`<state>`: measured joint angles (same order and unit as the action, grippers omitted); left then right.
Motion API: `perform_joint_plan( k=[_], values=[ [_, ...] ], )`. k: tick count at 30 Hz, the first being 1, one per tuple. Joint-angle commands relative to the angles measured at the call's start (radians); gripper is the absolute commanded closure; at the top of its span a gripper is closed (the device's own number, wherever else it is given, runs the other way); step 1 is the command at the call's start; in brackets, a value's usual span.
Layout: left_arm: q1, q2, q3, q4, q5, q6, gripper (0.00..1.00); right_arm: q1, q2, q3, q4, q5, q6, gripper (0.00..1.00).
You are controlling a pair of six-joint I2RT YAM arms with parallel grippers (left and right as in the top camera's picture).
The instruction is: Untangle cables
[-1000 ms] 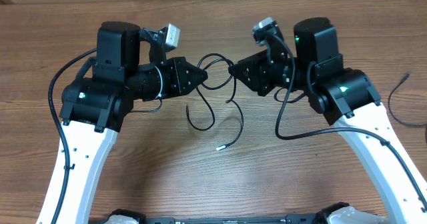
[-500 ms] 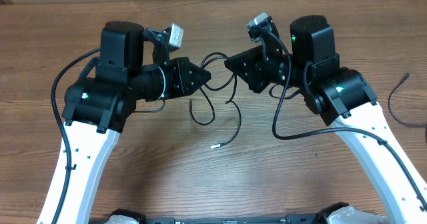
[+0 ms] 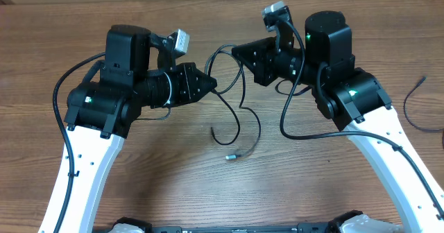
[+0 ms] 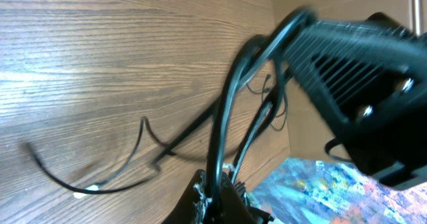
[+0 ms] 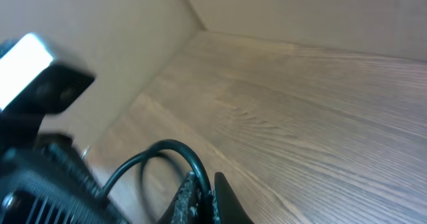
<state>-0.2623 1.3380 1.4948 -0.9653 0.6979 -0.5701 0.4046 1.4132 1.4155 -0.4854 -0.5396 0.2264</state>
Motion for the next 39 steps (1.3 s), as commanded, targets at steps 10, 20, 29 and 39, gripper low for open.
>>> perform_joint_plan(
  k=[10,20,29,39],
  values=[
    [-0.008,-0.001,0.013,-0.085,-0.009,0.053,0.95,-0.123,-0.007,0.012,0.113,0.187,0.127,0.96],
    [-0.007,-0.027,0.013,-0.098,-0.021,0.069,0.96,-0.307,-0.009,0.012,0.135,0.17,0.134,0.94],
    [-0.008,-0.027,0.013,-0.092,-0.015,0.068,0.96,-0.262,-0.009,0.012,-0.075,-0.156,-0.119,0.37],
    [-0.027,-0.027,0.013,-0.017,0.055,-0.023,0.96,-0.123,-0.008,0.011,-0.175,-0.165,-0.359,0.38]
  ],
)
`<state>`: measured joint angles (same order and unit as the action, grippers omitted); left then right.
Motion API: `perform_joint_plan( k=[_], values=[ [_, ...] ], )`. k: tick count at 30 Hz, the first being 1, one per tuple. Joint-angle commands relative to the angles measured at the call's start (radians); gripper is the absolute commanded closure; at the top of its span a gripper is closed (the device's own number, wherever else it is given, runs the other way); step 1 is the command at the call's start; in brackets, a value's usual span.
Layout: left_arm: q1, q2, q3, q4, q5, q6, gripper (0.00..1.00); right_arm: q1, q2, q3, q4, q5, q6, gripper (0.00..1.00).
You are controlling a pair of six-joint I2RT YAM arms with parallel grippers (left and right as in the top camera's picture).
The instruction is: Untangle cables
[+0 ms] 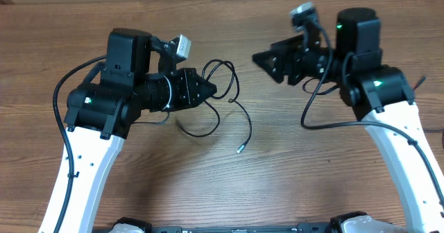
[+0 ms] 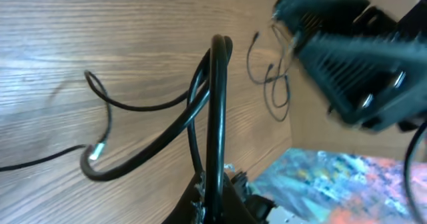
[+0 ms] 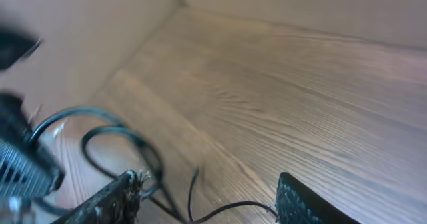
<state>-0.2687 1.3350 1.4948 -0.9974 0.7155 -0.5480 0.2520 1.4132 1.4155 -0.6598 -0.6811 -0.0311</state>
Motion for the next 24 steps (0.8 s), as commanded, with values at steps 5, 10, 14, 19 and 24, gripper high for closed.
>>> perform_joint_plan(
  k=[5,10,14,19,24],
  values=[
    [-0.077,-0.024,0.013,0.059,0.036,-0.1,0.96,0.07,0.005,0.011,-0.001,-0.024,-0.117,0.4],
    [-0.095,-0.024,0.013,0.067,0.036,-0.115,0.96,0.075,0.019,0.011,-0.003,-0.025,-0.117,0.87],
    [-0.092,-0.024,0.013,0.067,0.033,-0.114,0.96,0.075,0.02,0.011,-0.002,-0.024,-0.117,0.96],
    [-0.092,-0.024,0.013,0.067,0.032,-0.113,0.96,0.066,0.02,0.011,0.026,-0.008,-0.107,0.96],
    [-0.092,-0.024,0.013,0.067,0.032,-0.112,0.96,0.07,0.02,0.011,0.048,-0.015,-0.094,0.6]
  ],
)
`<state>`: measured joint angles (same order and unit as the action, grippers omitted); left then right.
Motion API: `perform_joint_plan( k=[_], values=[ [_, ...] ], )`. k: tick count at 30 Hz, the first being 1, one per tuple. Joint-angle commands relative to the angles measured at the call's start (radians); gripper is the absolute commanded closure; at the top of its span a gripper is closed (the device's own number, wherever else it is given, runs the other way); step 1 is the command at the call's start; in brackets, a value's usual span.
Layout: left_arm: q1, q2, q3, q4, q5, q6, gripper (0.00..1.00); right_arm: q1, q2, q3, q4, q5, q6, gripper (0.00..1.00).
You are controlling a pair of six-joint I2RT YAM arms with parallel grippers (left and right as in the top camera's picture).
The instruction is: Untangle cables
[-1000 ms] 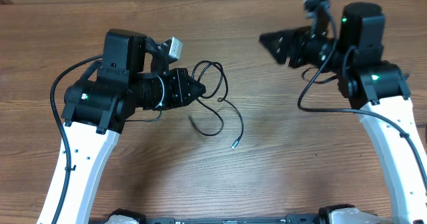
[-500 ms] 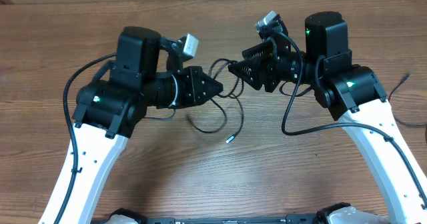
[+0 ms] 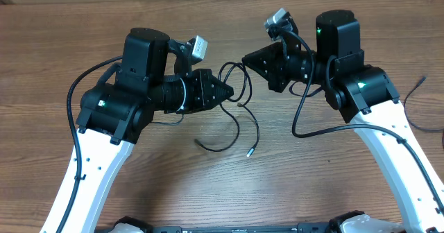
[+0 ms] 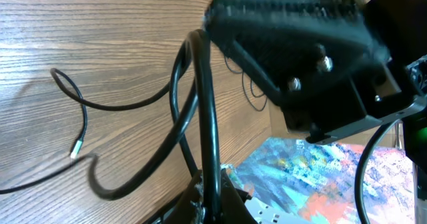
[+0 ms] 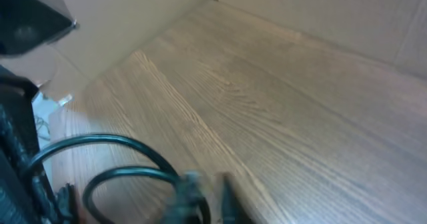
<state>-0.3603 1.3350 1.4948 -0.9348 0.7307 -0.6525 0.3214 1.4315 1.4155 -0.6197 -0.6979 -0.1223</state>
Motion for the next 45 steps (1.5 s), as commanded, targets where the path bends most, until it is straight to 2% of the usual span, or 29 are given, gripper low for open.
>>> perform_joint_plan(
  k=[1,8,12,14,15,18,22,27,28,30,35,39,45],
  values=[
    [0.0,-0.024,0.013,0.005,0.017,-0.008,0.96,0.005,0.002,0.011,0.004,0.0,-0.007,0.48],
    [0.0,-0.024,0.013,0.005,0.023,-0.009,0.96,0.01,0.002,0.011,-0.015,-0.06,-0.11,0.39],
    [0.0,-0.024,0.013,0.006,0.023,-0.01,0.96,0.011,0.003,0.011,-0.026,-0.113,-0.146,0.44],
    [0.0,-0.024,0.013,0.005,0.023,-0.01,0.96,0.011,0.003,0.011,-0.026,-0.12,-0.146,0.55],
    [0.0,-0.024,0.013,0.005,0.023,-0.01,0.96,0.011,0.003,0.011,-0.026,-0.12,-0.146,0.57],
    [0.0,-0.024,0.013,0.006,0.023,-0.01,0.96,0.011,0.005,0.011,-0.026,-0.15,-0.149,0.53],
    [0.0,-0.024,0.013,0.016,0.034,-0.01,0.96,0.011,0.019,0.011,-0.026,-0.169,-0.149,0.54],
    [0.0,-0.024,0.013,0.073,0.084,-0.01,0.96,0.011,0.052,0.011,-0.03,-0.236,-0.179,0.63],
    [0.0,-0.024,0.013,0.077,0.083,-0.011,0.96,0.011,0.058,0.011,-0.03,-0.24,-0.179,0.69],
    [0.0,-0.024,0.013,0.076,0.082,-0.01,0.96,0.011,0.065,0.011,-0.029,-0.239,-0.179,0.96],
    [0.0,-0.024,0.013,0.071,0.082,-0.01,0.96,0.002,0.066,0.011,0.003,-0.234,-0.172,0.96],
    [0.0,-0.024,0.013,0.064,0.082,-0.01,0.96,-0.033,0.066,0.011,0.048,-0.167,-0.06,0.96],
    [0.0,-0.024,0.013,0.051,0.082,-0.007,0.96,-0.089,0.066,0.011,0.058,-0.131,-0.004,0.96]
  ],
)
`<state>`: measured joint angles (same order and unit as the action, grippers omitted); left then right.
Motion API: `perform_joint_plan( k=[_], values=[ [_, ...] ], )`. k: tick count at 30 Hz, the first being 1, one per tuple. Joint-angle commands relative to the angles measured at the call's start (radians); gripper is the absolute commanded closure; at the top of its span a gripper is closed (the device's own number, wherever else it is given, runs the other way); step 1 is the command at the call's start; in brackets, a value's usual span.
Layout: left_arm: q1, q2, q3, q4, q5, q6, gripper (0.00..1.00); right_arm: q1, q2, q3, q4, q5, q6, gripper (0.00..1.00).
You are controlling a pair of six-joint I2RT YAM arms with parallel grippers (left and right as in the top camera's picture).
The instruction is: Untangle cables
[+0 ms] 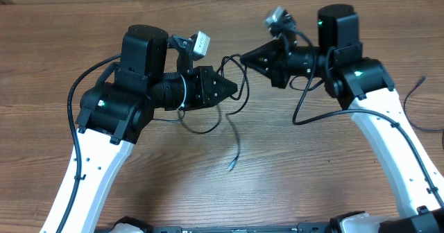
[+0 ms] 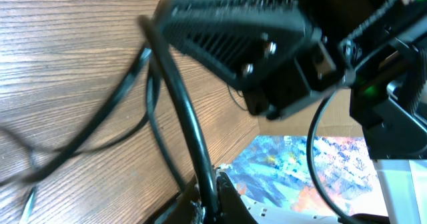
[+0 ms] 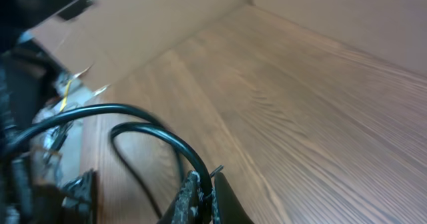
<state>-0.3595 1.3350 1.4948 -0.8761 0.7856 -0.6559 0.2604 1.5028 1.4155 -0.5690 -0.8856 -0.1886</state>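
Note:
One thin black cable (image 1: 236, 72) is looped in the air between my two grippers. Its free end with a small metal plug (image 1: 232, 166) hangs down toward the wooden table (image 1: 312, 184), and a slack loop (image 1: 201, 127) sags below the left arm. My left gripper (image 1: 233, 90) is shut on the cable (image 2: 175, 84), which runs up from the left gripper's jaws (image 2: 211, 199). My right gripper (image 1: 245, 58) is shut on another stretch of the cable (image 3: 157, 129), pinched in the right gripper's jaws (image 3: 204, 192). The two grippers are nearly tip to tip.
A second black cable (image 1: 414, 93) lies at the table's right edge. A brown cardboard wall runs along the far side. A colourful patterned mat (image 2: 293, 164) shows beyond the table edge in the left wrist view.
My right gripper is now clearly shut on the cable loop beside the left gripper. The cable's plug end has moved down and left, and the slack sits higher under the left arm.
First both grippers held the cable close together, with slack lying on the table. Then my right gripper was open and off to the right, the cable held by the left alone. Later the right gripper was back at the loop, and now it is shut on it.

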Motion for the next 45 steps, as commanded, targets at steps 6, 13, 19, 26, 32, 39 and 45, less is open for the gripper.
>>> perform_joint_plan(
  k=[6,13,19,26,32,39,45],
  values=[
    [-0.001,-0.024,0.013,-0.011,0.027,-0.002,0.96,-0.064,-0.005,0.012,0.014,0.087,0.105,0.96],
    [-0.001,-0.024,0.013,-0.013,0.025,-0.002,0.96,-0.074,-0.005,0.011,0.019,0.121,0.181,0.96],
    [-0.001,-0.024,0.013,-0.013,0.016,-0.003,0.96,-0.041,-0.005,0.011,-0.071,-0.033,-0.003,0.37],
    [-0.001,-0.024,0.013,-0.012,0.02,-0.007,0.96,0.024,-0.004,0.011,-0.123,-0.04,-0.143,0.41],
    [-0.001,-0.024,0.013,-0.013,0.019,-0.006,0.96,0.048,-0.005,0.011,-0.106,-0.04,-0.142,0.74],
    [-0.001,-0.024,0.013,-0.014,0.02,-0.006,0.96,0.043,-0.005,0.011,-0.085,-0.024,-0.121,0.96],
    [-0.001,-0.024,0.013,-0.013,0.018,-0.006,0.96,0.02,-0.005,0.012,-0.067,-0.026,-0.061,0.96]
  ],
)
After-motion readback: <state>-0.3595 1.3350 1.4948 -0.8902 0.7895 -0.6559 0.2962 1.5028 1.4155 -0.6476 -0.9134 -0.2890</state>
